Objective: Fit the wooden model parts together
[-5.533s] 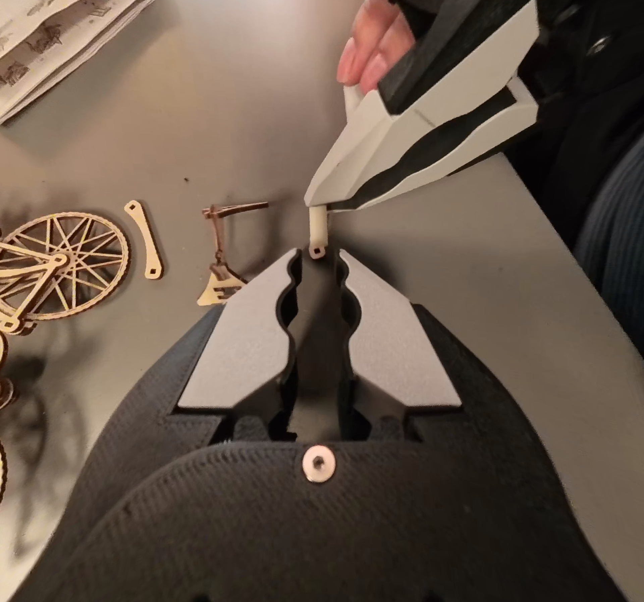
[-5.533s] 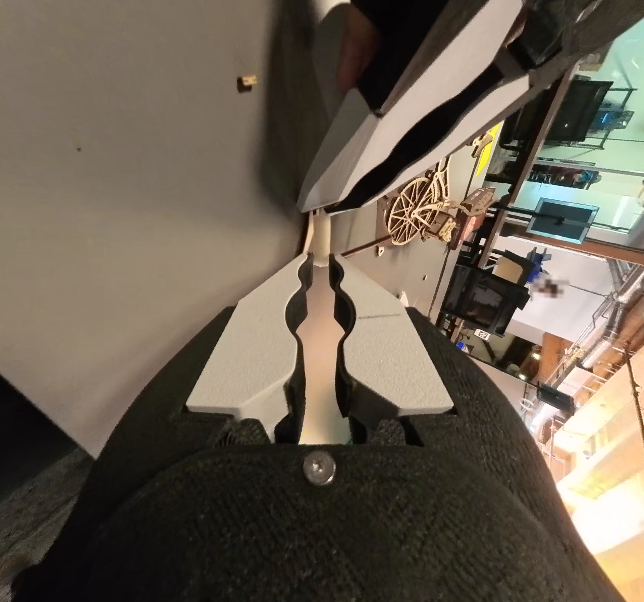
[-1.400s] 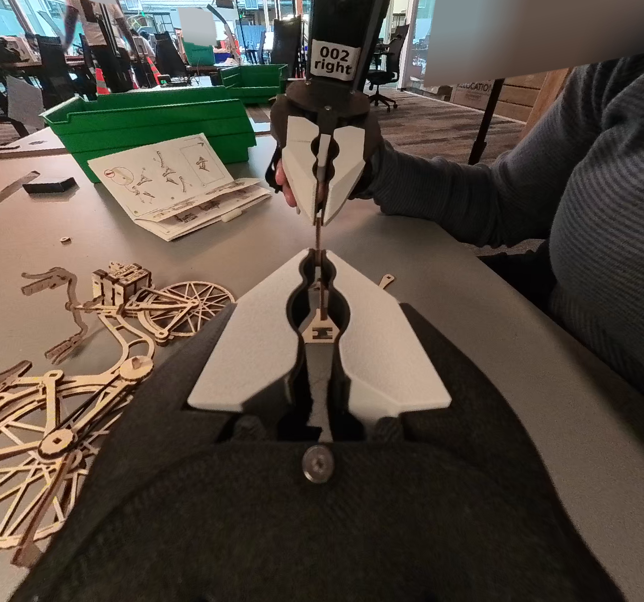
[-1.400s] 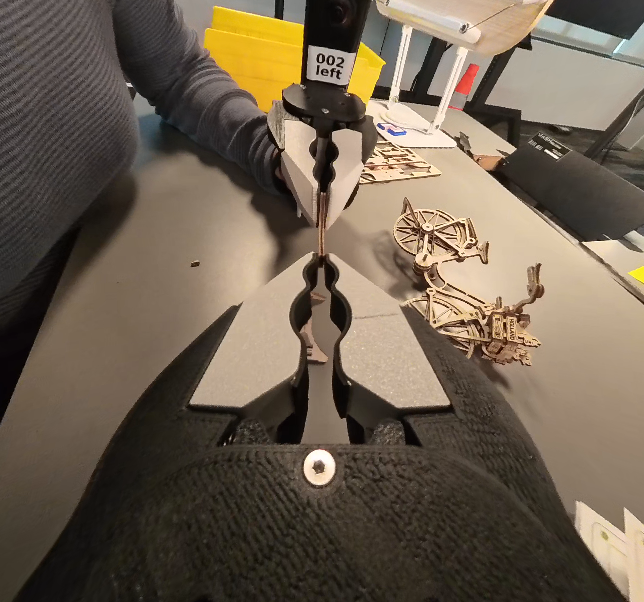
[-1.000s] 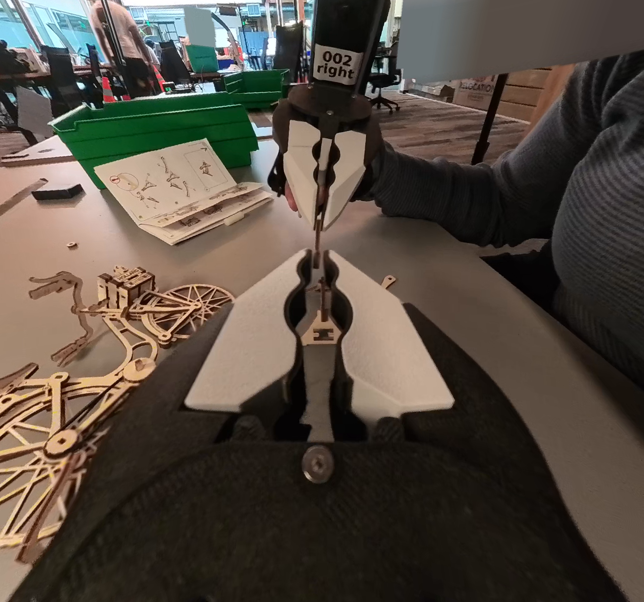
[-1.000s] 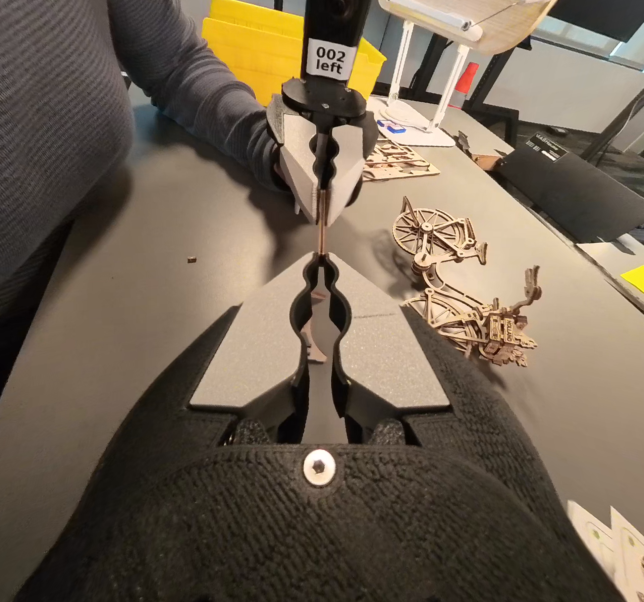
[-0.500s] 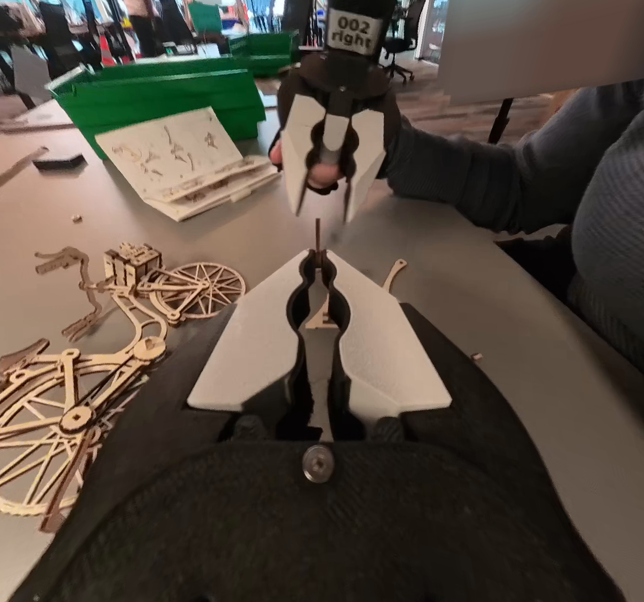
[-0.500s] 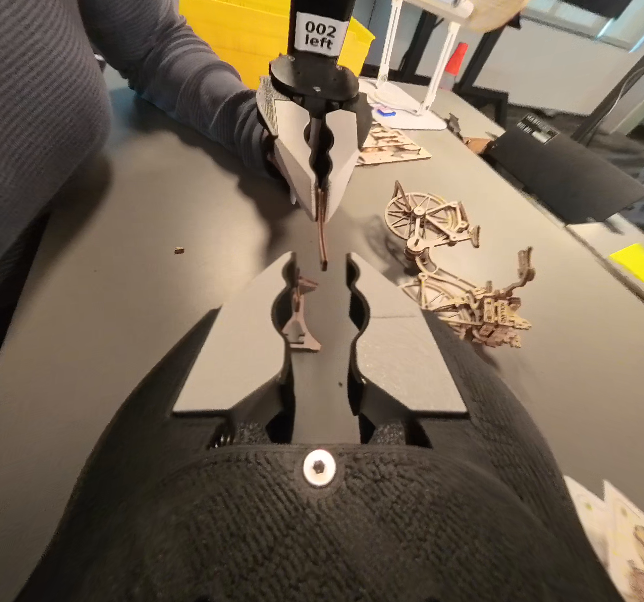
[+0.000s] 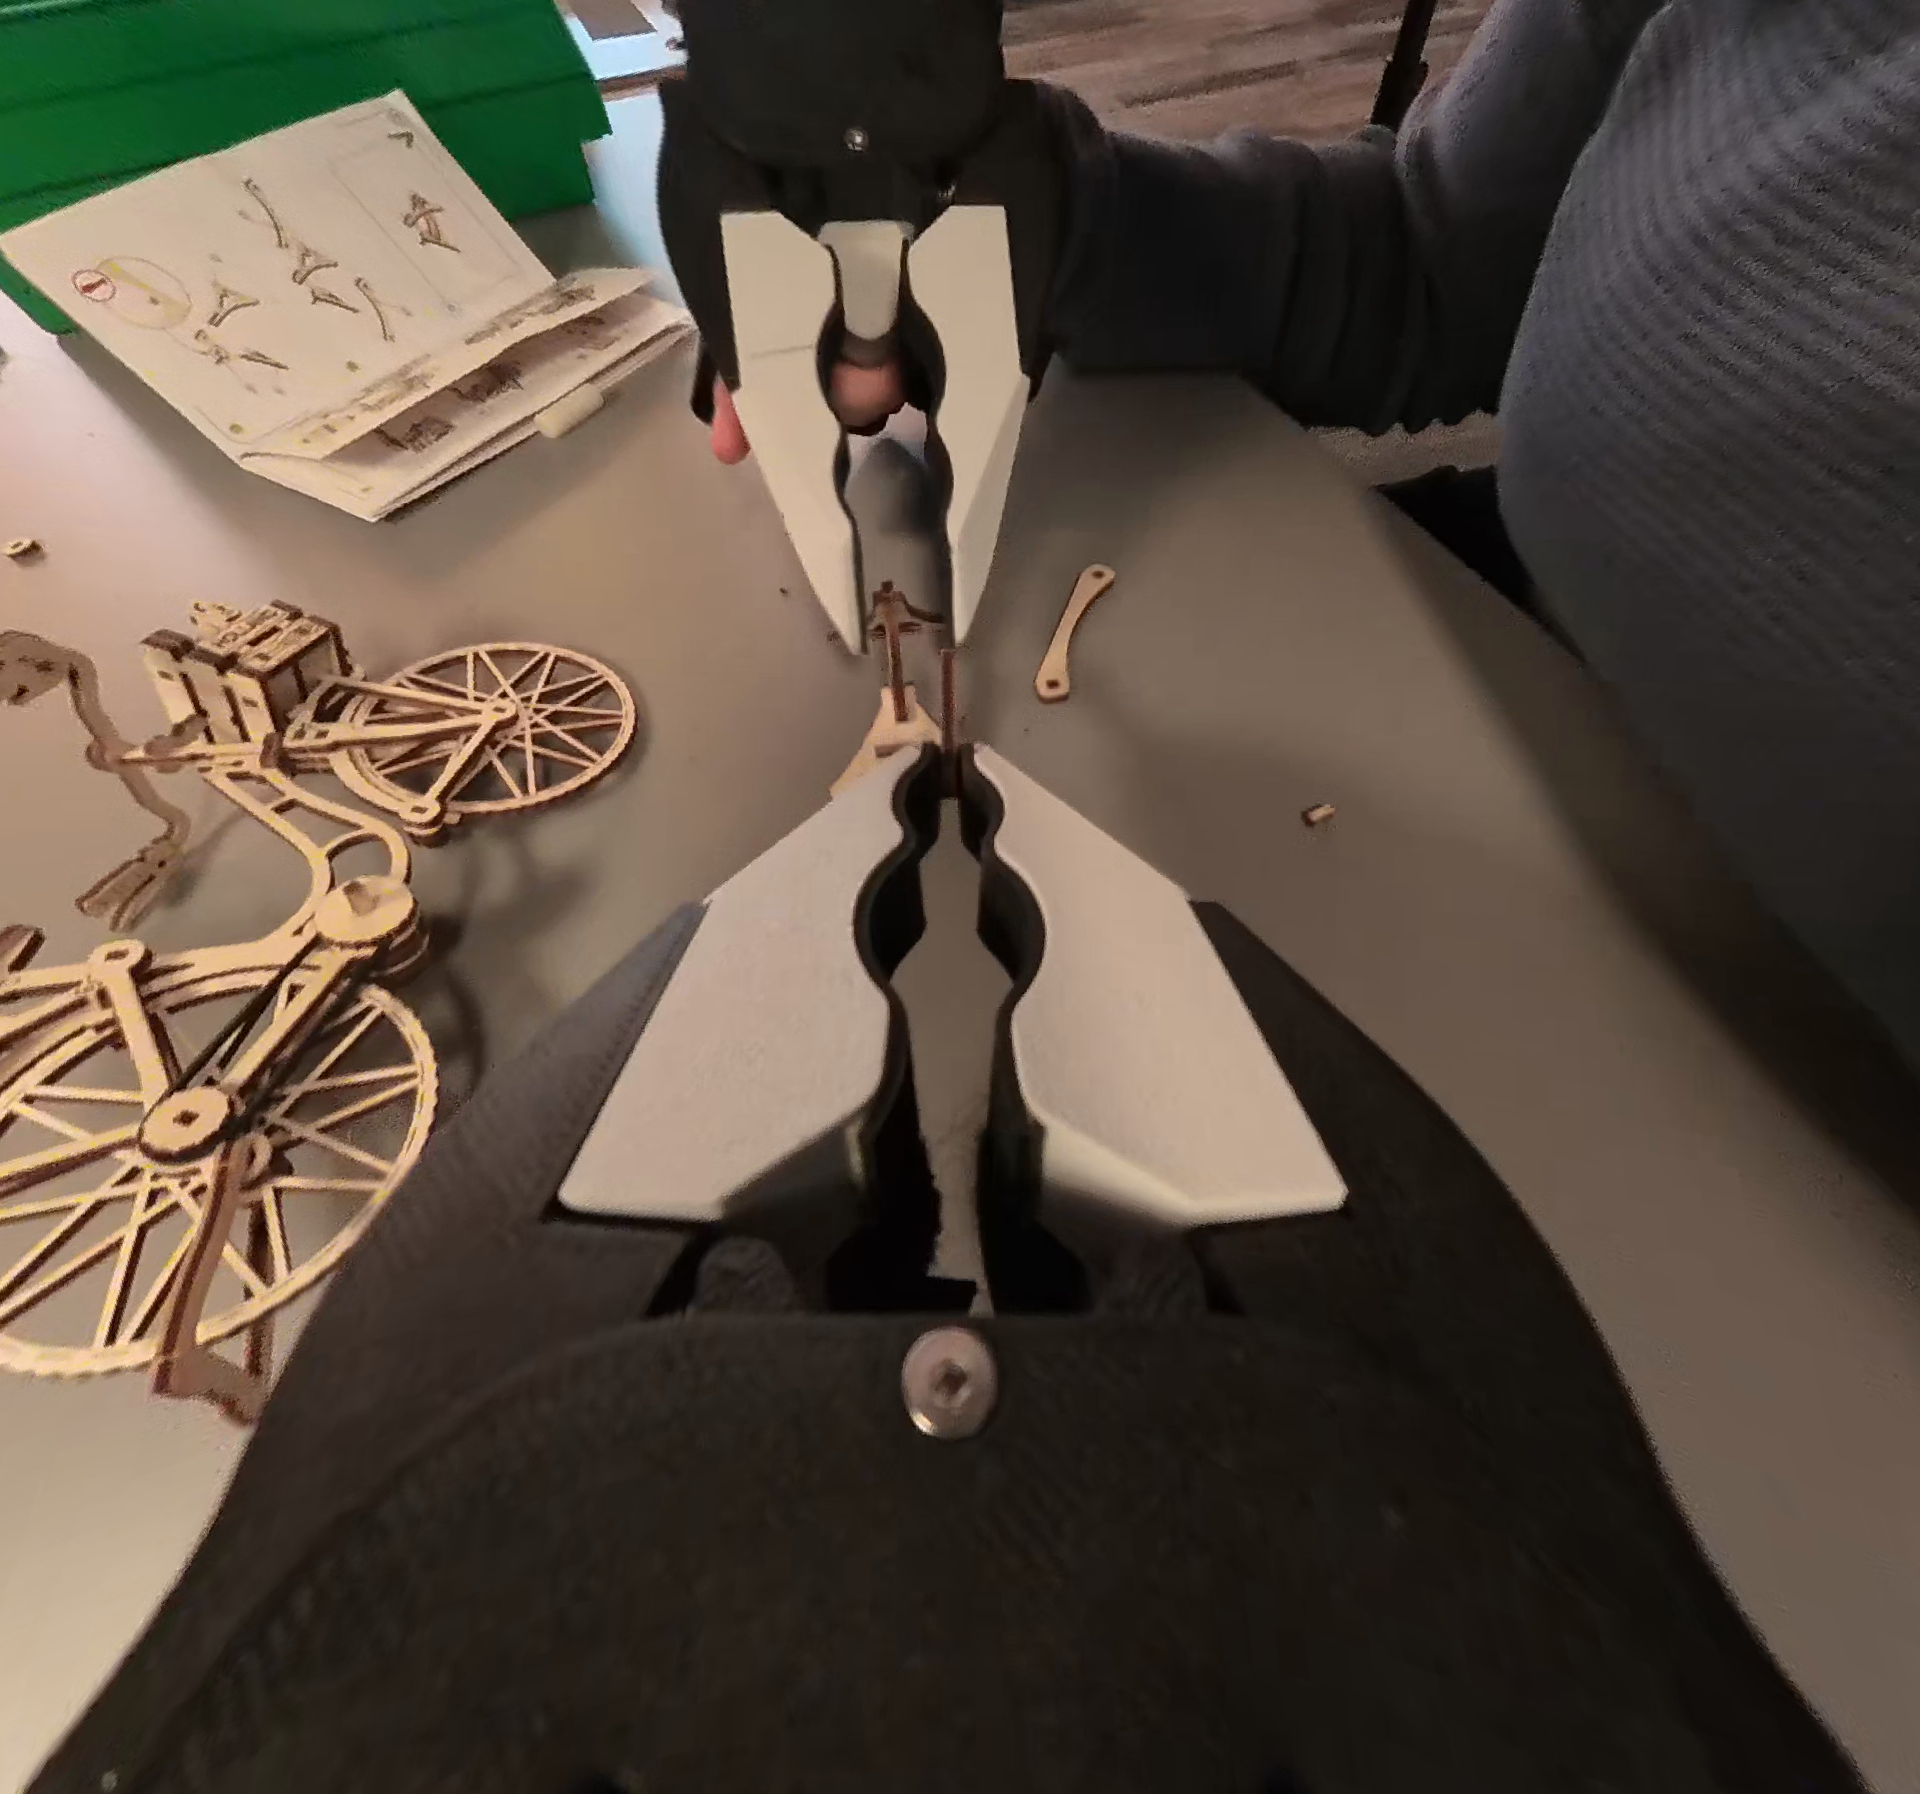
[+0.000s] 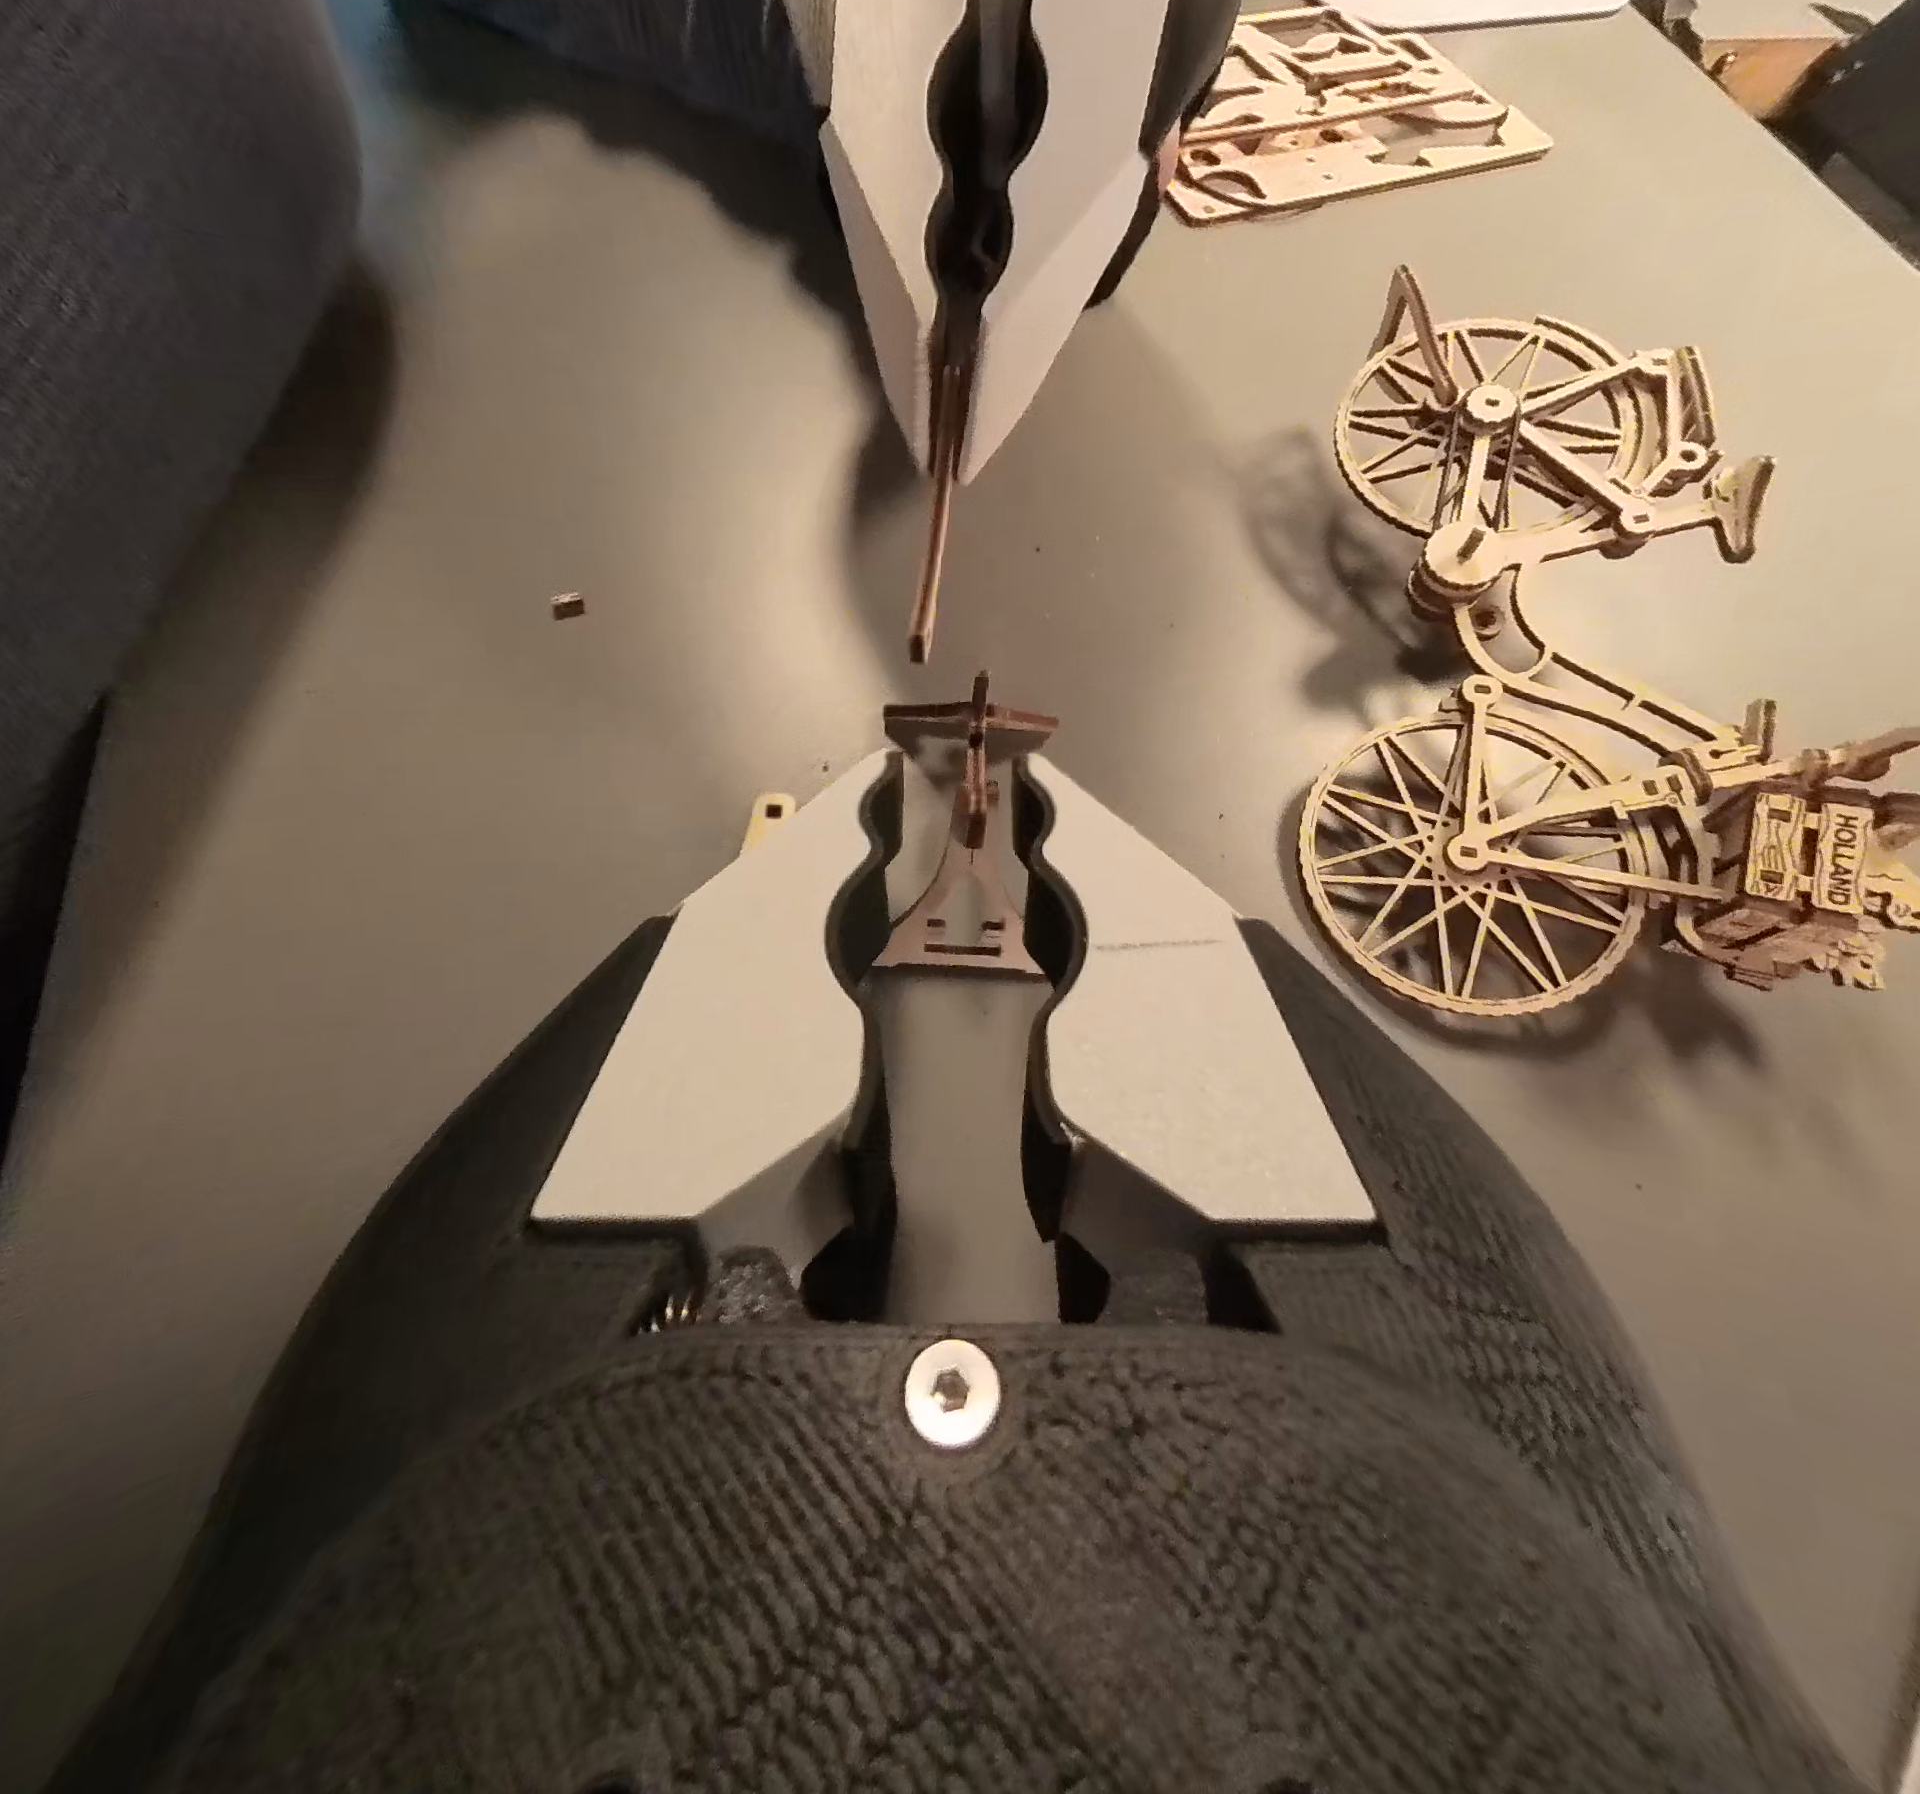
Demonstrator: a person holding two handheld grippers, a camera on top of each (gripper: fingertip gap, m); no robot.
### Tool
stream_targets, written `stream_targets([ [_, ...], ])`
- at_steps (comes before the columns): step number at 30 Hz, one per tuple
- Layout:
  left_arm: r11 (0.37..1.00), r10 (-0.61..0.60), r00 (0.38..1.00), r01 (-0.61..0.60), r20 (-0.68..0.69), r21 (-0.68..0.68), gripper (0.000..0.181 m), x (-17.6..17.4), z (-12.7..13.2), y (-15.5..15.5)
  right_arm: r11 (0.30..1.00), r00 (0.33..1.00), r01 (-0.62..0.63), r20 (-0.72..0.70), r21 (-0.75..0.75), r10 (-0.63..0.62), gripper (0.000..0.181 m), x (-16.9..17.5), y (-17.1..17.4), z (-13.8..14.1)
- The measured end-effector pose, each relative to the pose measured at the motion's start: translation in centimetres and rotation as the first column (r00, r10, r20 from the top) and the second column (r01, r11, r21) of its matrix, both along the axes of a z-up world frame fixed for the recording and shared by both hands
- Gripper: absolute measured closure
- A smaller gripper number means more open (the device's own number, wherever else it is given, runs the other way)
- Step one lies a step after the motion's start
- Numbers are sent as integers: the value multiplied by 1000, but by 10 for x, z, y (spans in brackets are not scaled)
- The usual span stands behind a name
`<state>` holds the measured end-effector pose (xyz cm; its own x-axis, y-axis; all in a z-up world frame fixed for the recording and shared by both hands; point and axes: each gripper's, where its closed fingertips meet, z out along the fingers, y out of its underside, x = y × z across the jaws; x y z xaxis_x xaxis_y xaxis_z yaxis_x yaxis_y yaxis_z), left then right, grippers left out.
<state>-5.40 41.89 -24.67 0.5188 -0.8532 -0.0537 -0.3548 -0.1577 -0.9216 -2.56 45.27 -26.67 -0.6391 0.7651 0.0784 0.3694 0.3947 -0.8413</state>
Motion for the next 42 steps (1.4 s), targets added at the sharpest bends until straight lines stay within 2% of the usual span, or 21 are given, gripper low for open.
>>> stream_targets([
  [6, 999, 45, 999, -46, -25, -27, 179, -7, -5, 5, 1000, 999, 1, 45, 2, -1, 175, -2, -1, -9],
  [12, 998, 38, 994, -43, -99, -54, 179, -7, -16, 4, 1000, 999, 6, 53, -3, -6, 175, -3, -1, -10],
  [22, 992, 51, 993, -62, -102, -110, 179, -9, -21, 7, 1000, 998, 11, 60, -8, -11, 175, -3, 0, -10],
  [42, 987, 87, 992, -98, -89, -130, 179, -10, -21, 11, 999, 998, 34, 62, -11, -33, 175, -6, 2, -10],
])
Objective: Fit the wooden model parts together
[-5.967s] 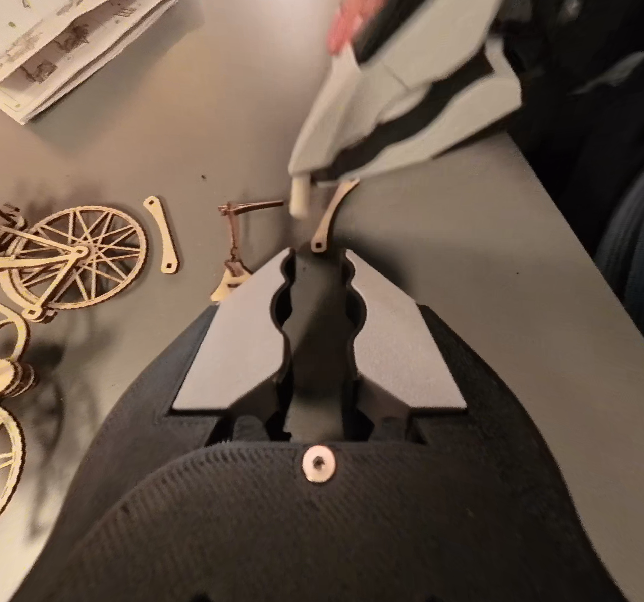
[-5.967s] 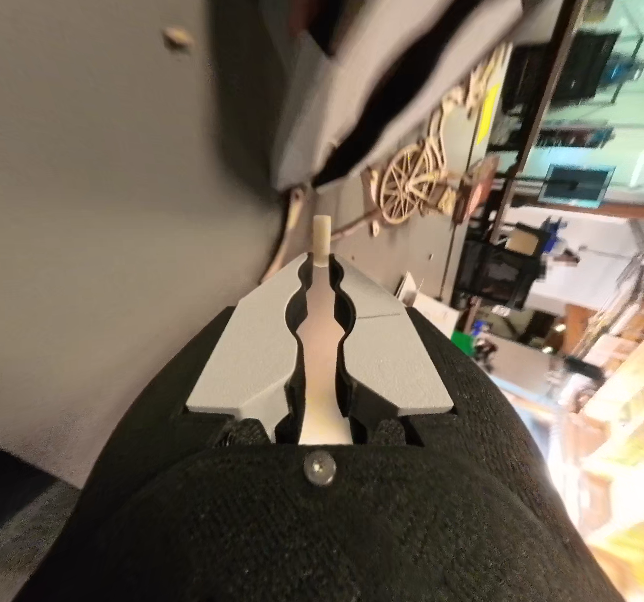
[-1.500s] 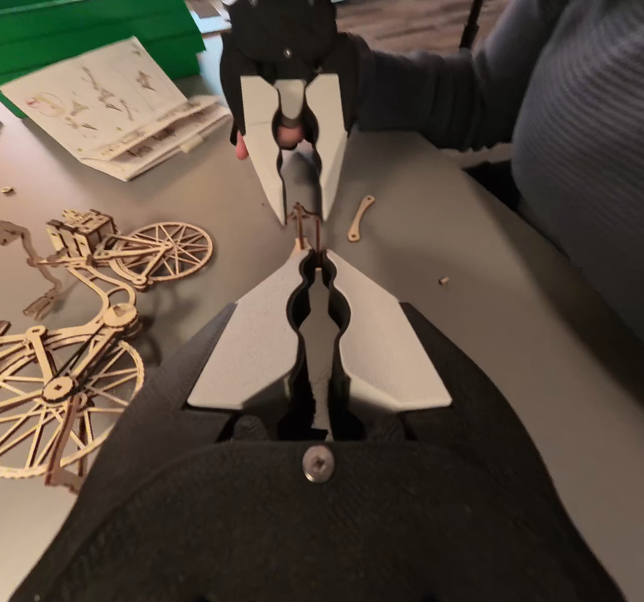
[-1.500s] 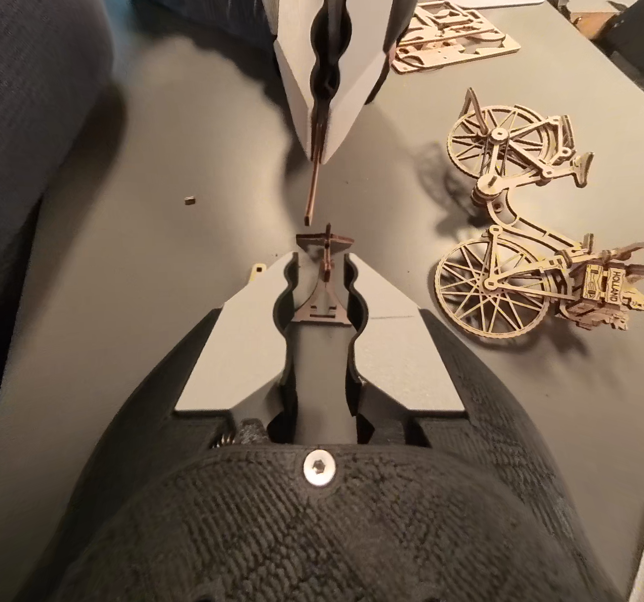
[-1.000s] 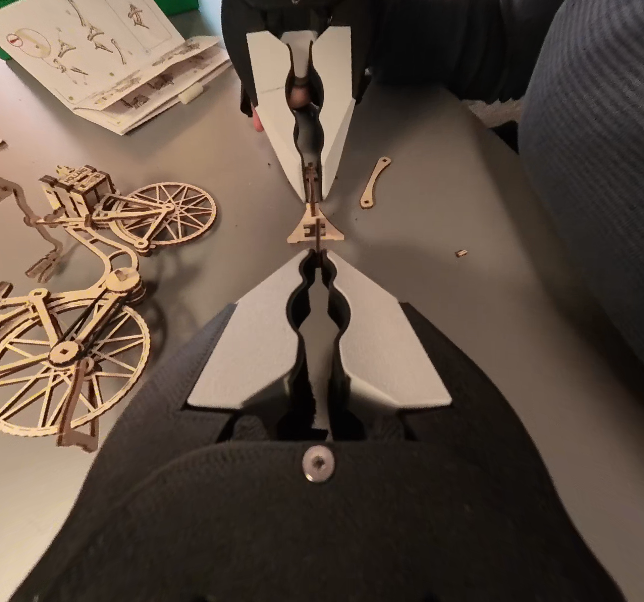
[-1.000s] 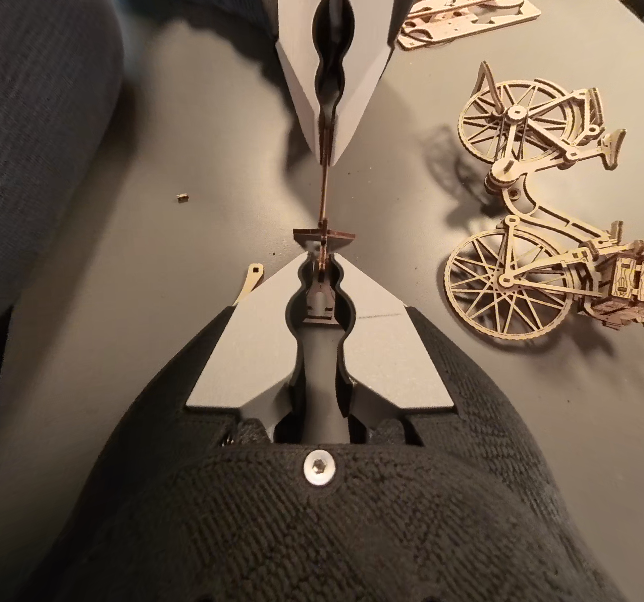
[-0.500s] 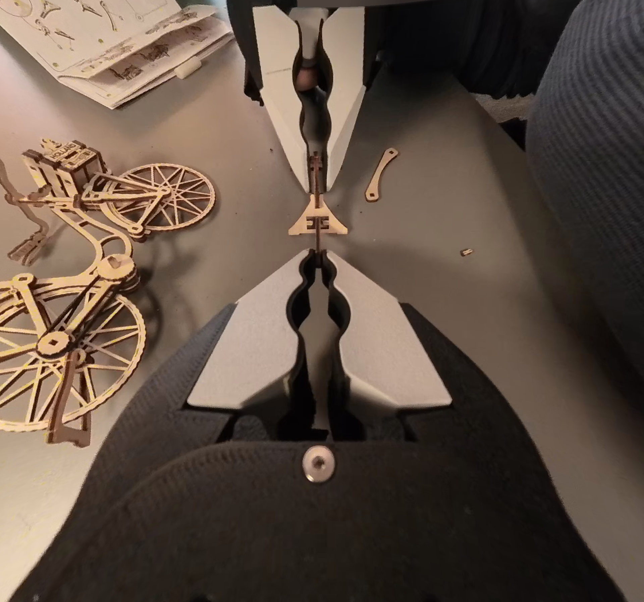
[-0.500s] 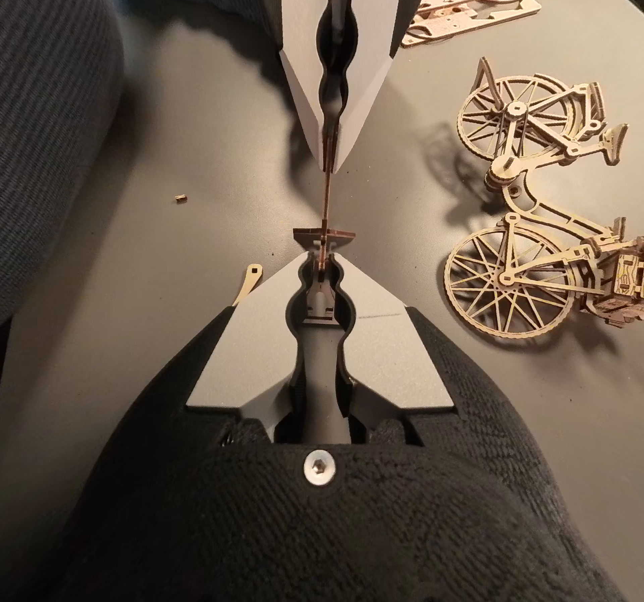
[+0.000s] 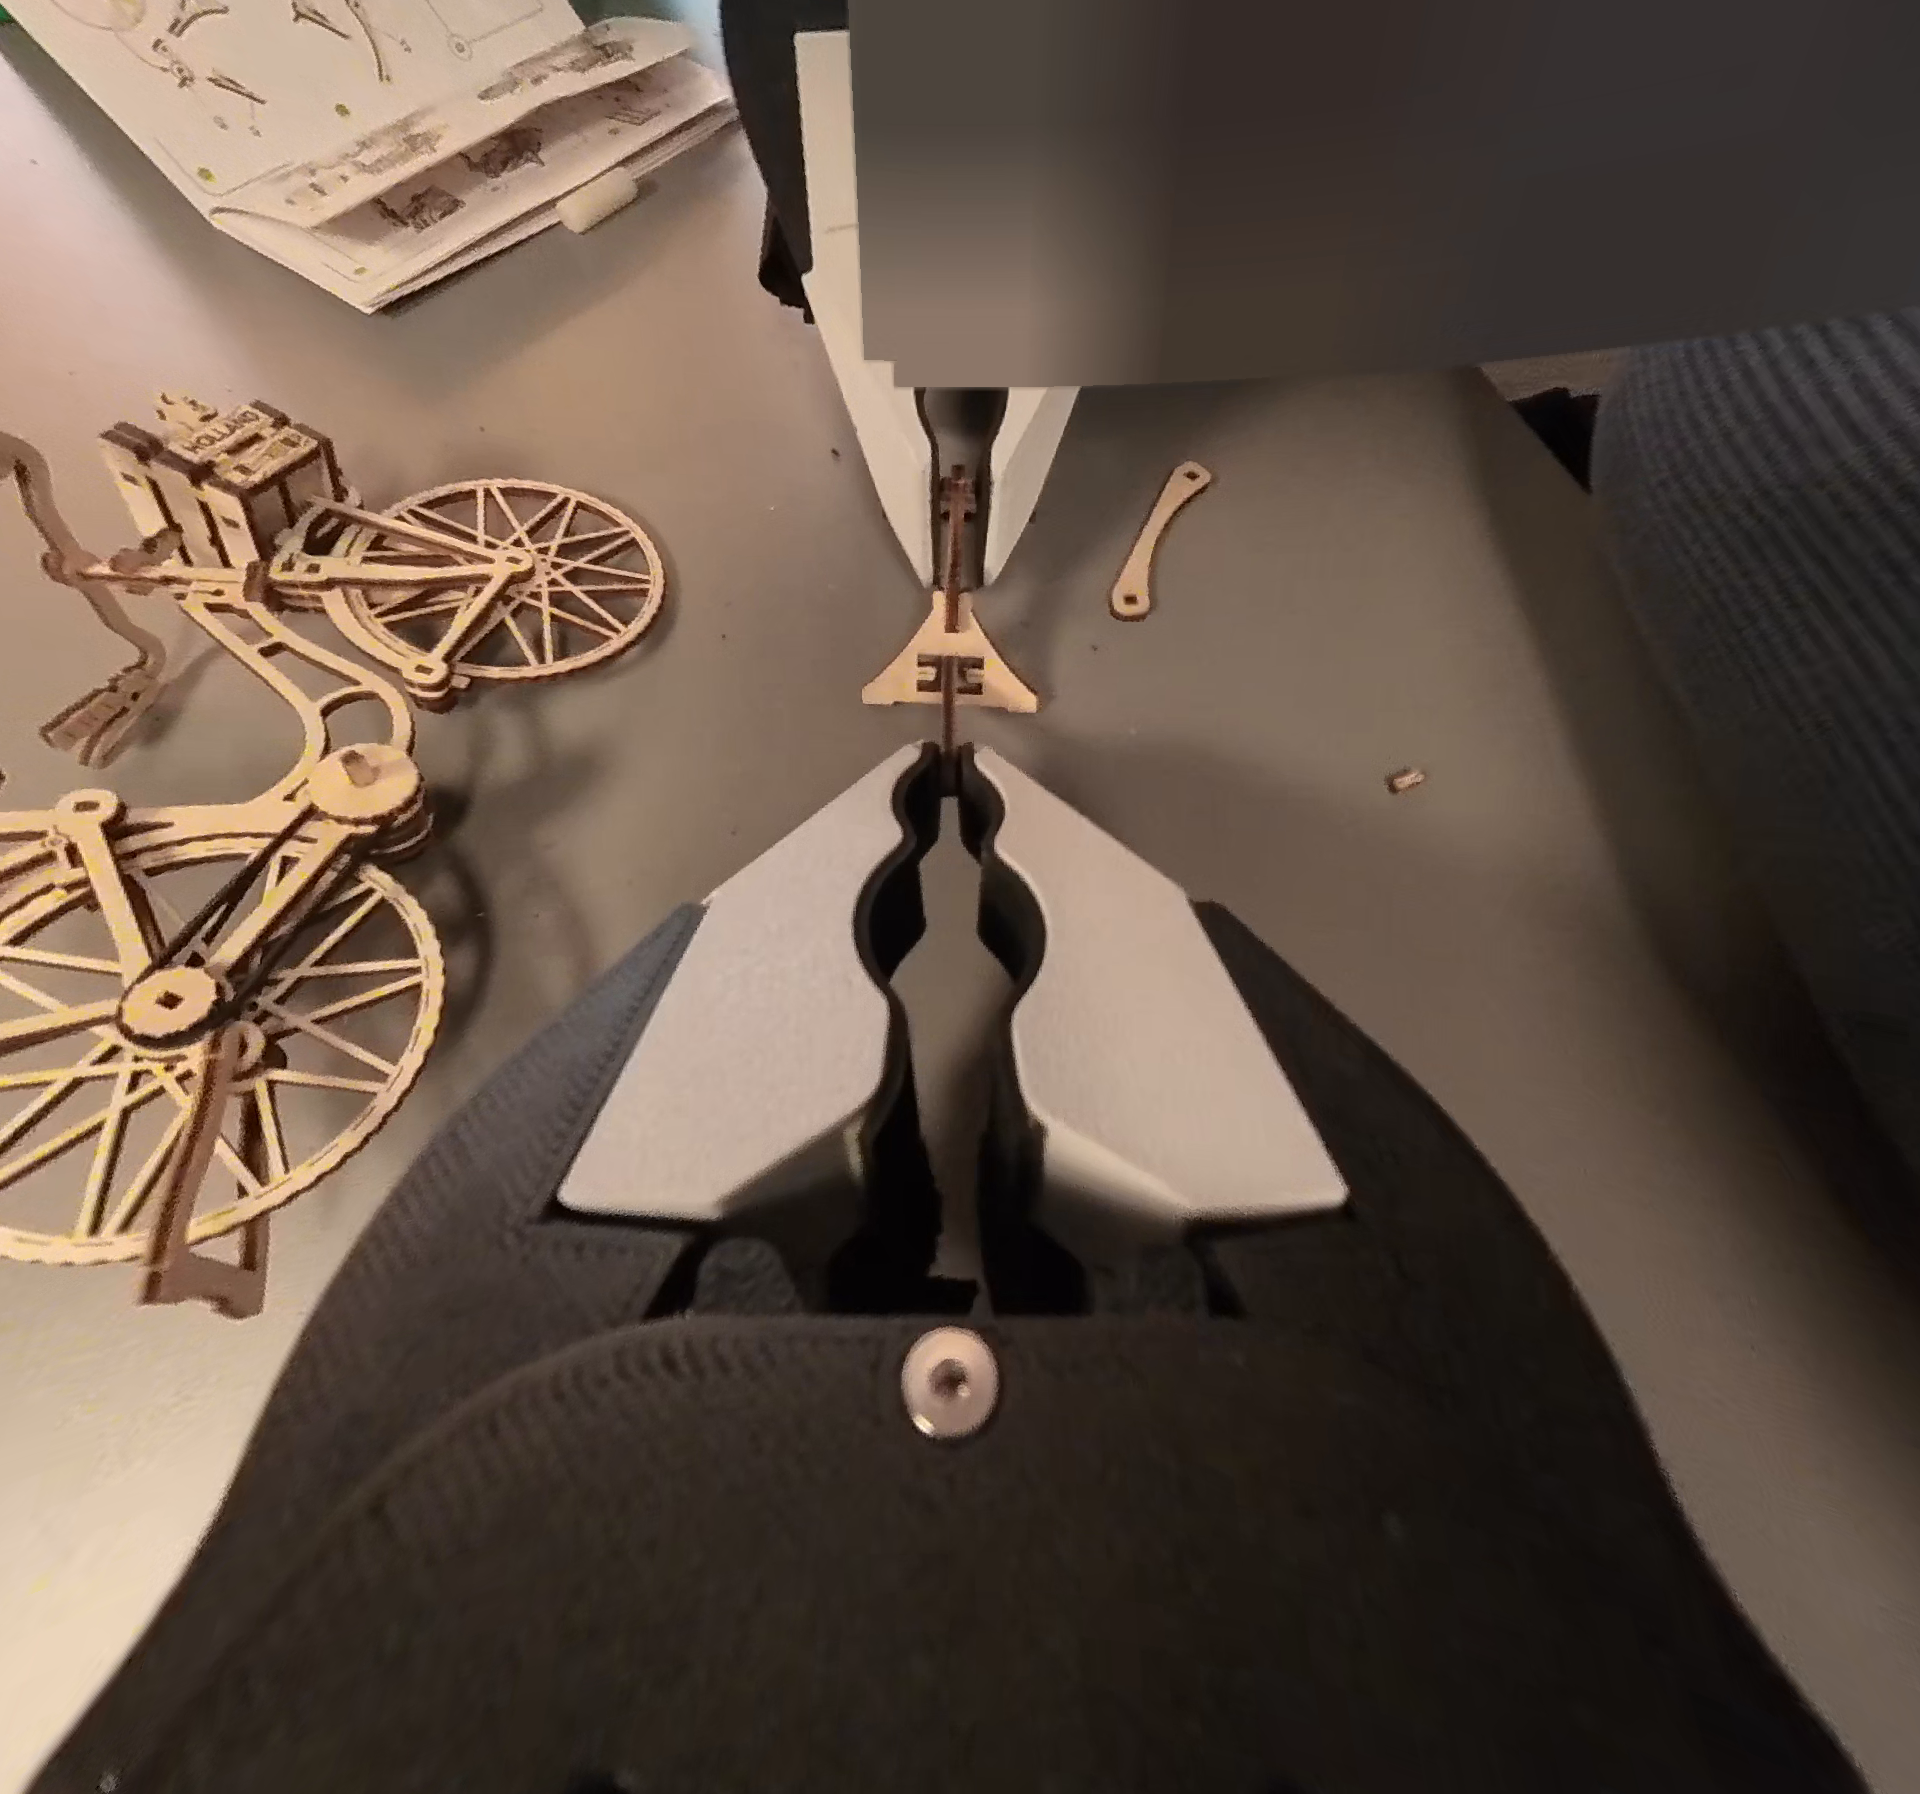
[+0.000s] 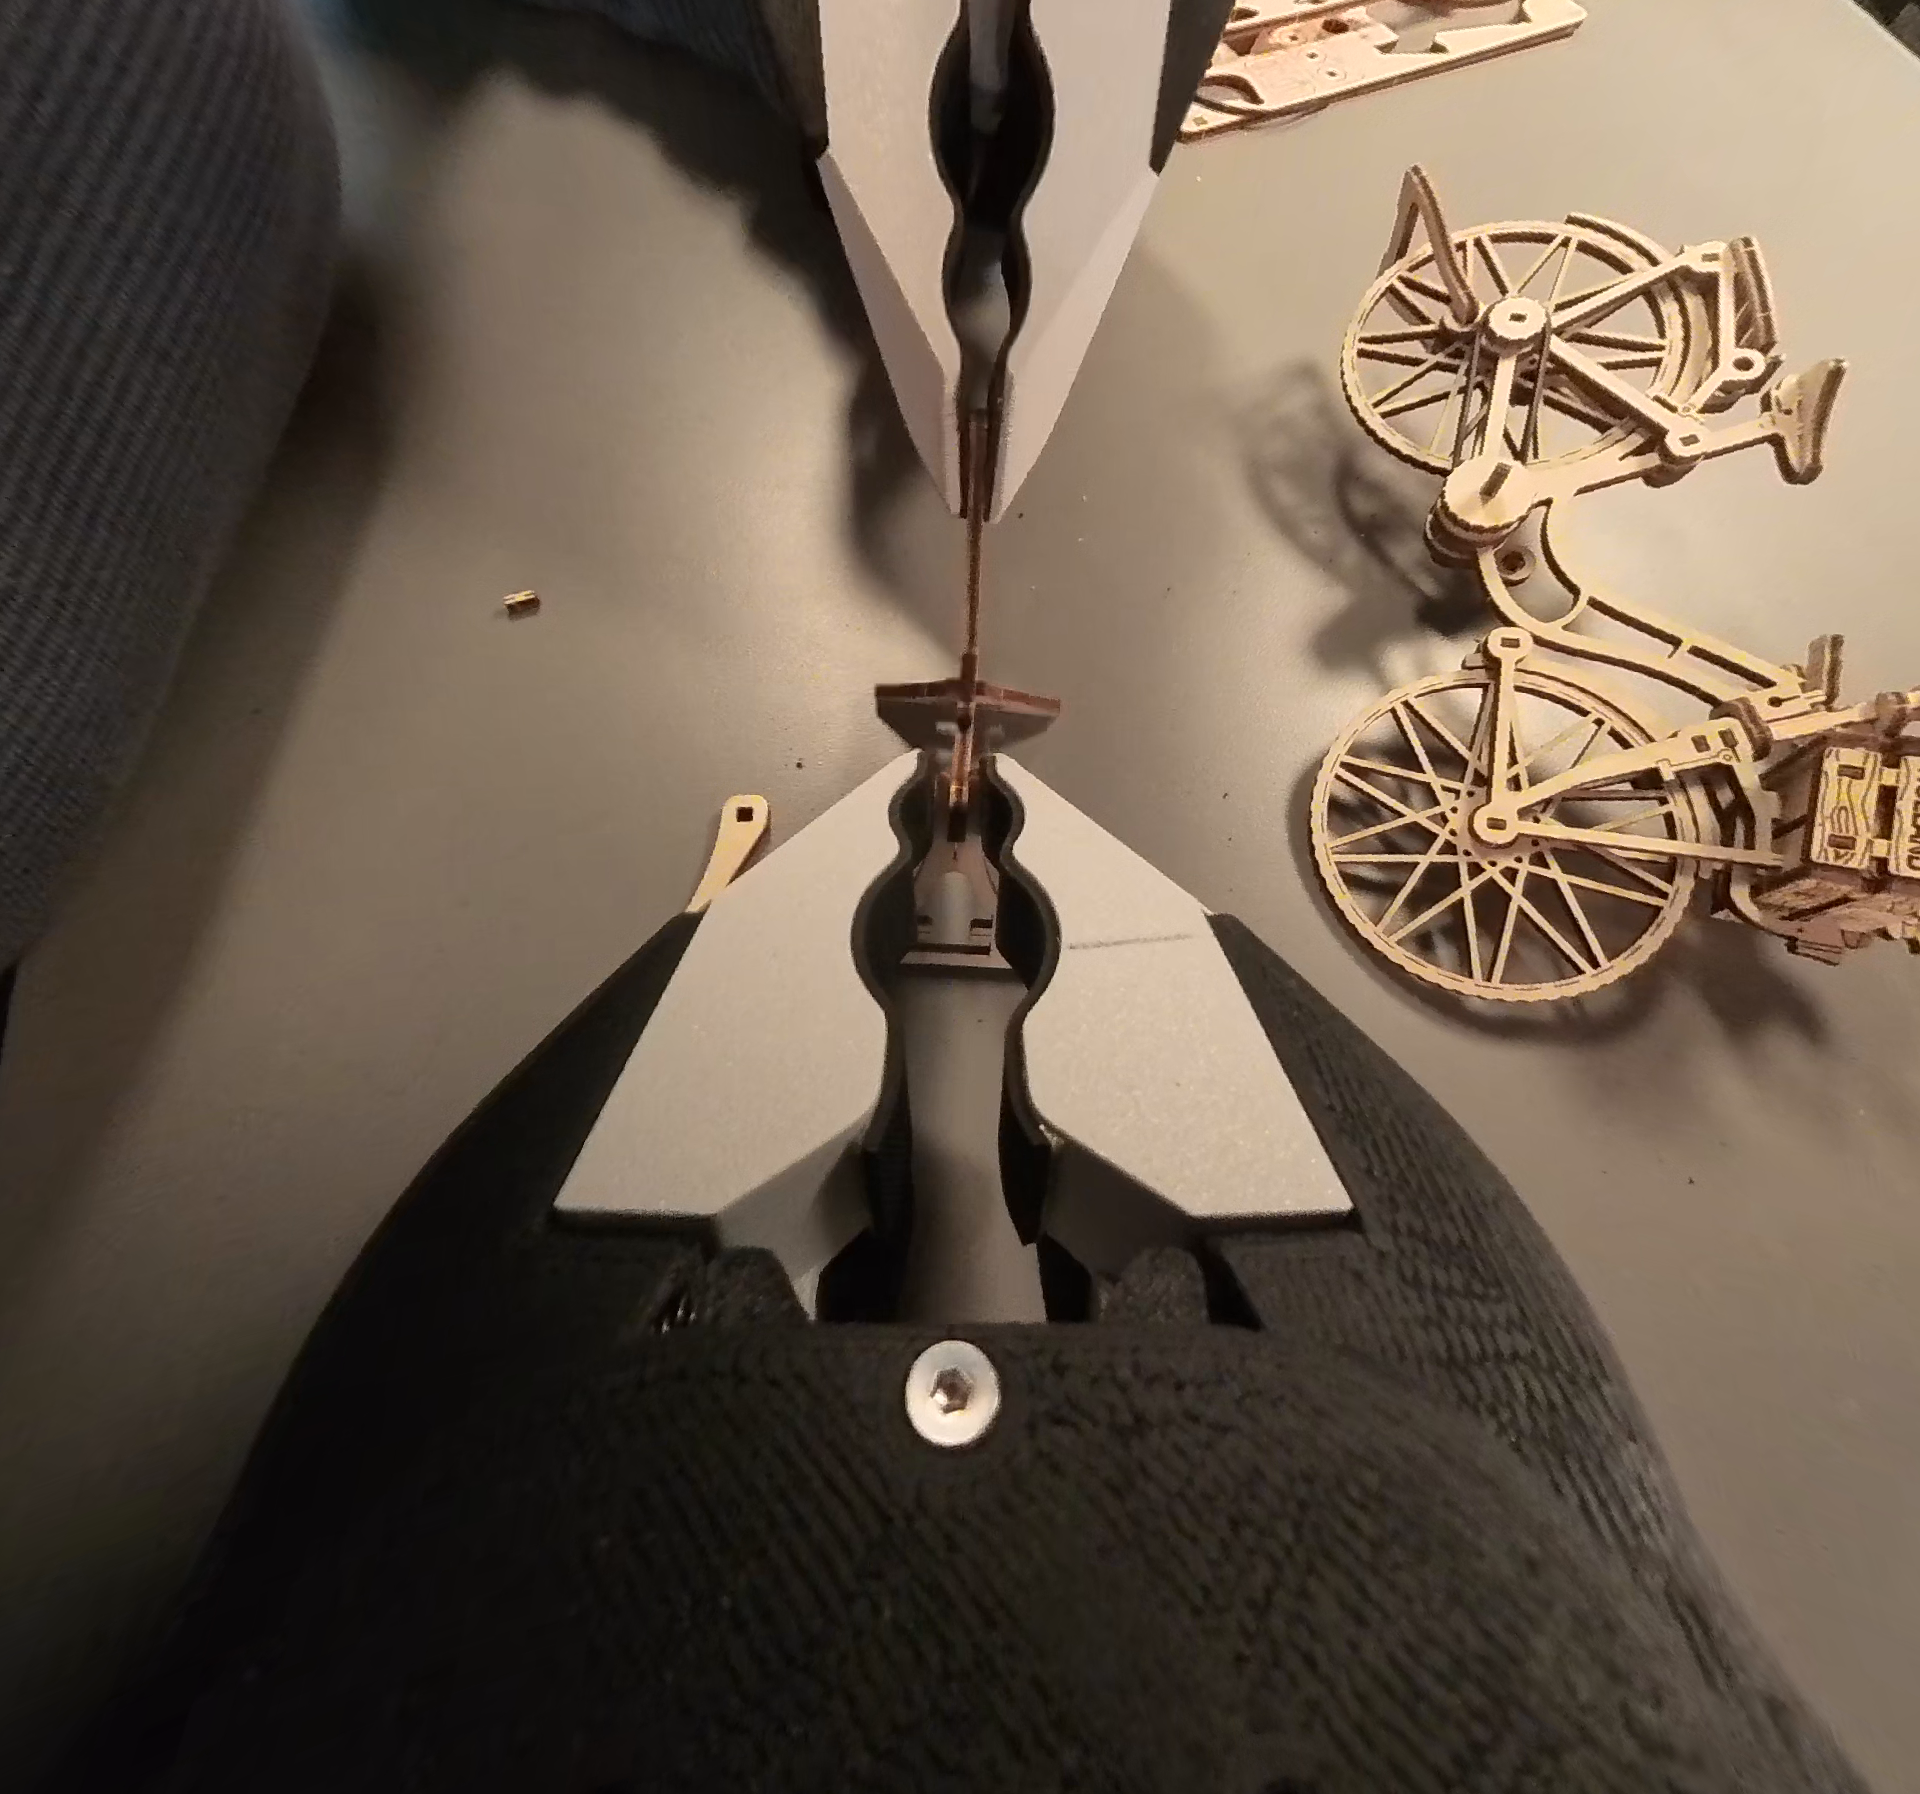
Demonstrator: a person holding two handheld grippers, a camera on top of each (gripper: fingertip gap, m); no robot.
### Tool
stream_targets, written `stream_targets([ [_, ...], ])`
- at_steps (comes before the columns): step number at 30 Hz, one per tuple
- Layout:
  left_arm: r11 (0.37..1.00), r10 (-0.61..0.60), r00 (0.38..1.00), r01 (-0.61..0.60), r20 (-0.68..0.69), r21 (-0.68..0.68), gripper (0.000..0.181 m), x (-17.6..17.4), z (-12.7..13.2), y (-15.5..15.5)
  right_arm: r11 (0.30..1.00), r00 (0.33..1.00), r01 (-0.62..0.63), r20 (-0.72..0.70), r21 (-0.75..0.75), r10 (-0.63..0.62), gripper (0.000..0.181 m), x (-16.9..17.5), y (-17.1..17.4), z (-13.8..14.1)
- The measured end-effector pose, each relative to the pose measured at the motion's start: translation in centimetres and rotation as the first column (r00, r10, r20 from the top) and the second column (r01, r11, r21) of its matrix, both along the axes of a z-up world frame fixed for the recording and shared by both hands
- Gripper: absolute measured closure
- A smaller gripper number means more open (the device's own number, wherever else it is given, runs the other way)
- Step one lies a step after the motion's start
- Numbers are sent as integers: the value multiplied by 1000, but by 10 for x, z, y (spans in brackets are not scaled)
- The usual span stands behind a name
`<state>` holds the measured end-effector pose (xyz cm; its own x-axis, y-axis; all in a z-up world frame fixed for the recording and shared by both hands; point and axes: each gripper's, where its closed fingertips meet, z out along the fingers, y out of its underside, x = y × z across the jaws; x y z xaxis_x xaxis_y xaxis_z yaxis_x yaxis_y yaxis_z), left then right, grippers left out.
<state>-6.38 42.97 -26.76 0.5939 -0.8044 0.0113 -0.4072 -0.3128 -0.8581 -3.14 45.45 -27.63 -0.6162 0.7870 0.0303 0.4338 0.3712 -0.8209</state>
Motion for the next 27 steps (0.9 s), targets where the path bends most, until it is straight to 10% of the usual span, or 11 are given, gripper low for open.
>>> stream_targets([
  [27, 998, -32, 997, 29, -66, -47, 179, 9, -13, 5, 1000, 1000, 3, 28, -2, -3, 175, -3, -2, -4],
])
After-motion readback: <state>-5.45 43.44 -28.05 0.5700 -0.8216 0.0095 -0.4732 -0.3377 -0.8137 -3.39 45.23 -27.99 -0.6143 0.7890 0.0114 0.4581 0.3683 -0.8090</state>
